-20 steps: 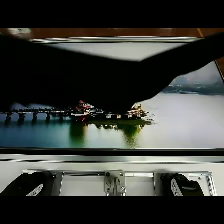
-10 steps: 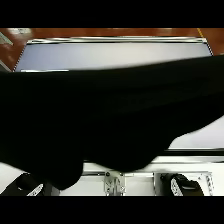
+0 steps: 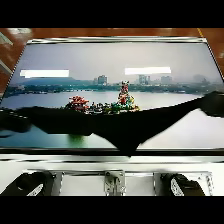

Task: Fold the shirts.

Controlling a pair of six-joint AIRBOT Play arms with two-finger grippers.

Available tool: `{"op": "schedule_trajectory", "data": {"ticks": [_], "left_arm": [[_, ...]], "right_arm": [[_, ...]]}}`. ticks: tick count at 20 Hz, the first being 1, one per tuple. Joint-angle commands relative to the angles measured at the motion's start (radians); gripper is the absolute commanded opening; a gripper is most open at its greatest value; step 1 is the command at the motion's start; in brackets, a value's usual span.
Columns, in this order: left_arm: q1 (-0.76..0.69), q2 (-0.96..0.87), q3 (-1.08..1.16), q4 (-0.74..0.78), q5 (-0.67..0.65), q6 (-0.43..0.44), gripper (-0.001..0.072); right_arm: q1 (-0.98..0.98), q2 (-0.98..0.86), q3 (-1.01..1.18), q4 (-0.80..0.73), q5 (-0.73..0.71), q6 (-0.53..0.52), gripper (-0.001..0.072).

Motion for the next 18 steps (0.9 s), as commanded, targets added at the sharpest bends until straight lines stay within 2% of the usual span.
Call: {"op": "schedule_trajectory", "data": {"ticks": [1, 5, 8, 11, 13, 15, 16, 18], "left_arm": [[0.002, -0.028, -0.250, -0.058, 0.247, -0.087, 0.0039], [0.013, -0.167, -0.272, -0.055, 0.325, -0.099, 0.0038], [0.082, -0.312, -0.271, -0.068, 0.412, -0.100, 0.0039], [0.182, -0.436, -0.271, -0.263, 0.575, -0.131, 0.0040], [0.227, -0.504, -0.271, -0.420, 0.676, -0.152, 0.0072], [0.266, -0.547, -0.262, -0.528, 0.691, -0.150, 0.0093], [0.289, -0.546, -0.252, -0.546, 0.669, -0.127, 0.0094], [0.354, -0.526, -0.195, -0.546, 0.529, 0.057, 0.0096]], "right_arm": [[0.001, -0.051, -0.229, 0.036, -0.265, -0.018, 0.0062], [0.001, -0.223, -0.238, 0.056, -0.433, -0.020, 0.0062], [0.006, -0.347, -0.238, 0.108, -0.568, -0.018, 0.0062], [0.061, -0.469, -0.238, 0.183, -0.643, 0.015, 0.0062], [0.126, -0.537, -0.238, 0.190, -0.689, 0.015, 0.0062], [0.173, -0.571, -0.238, 0.190, -0.731, 0.015, 0.0062], [0.178, -0.571, -0.238, 0.190, -0.739, 0.014, 0.0062], [0.167, -0.558, -0.235, 0.181, -0.732, 0.006, 0.0062]]}}
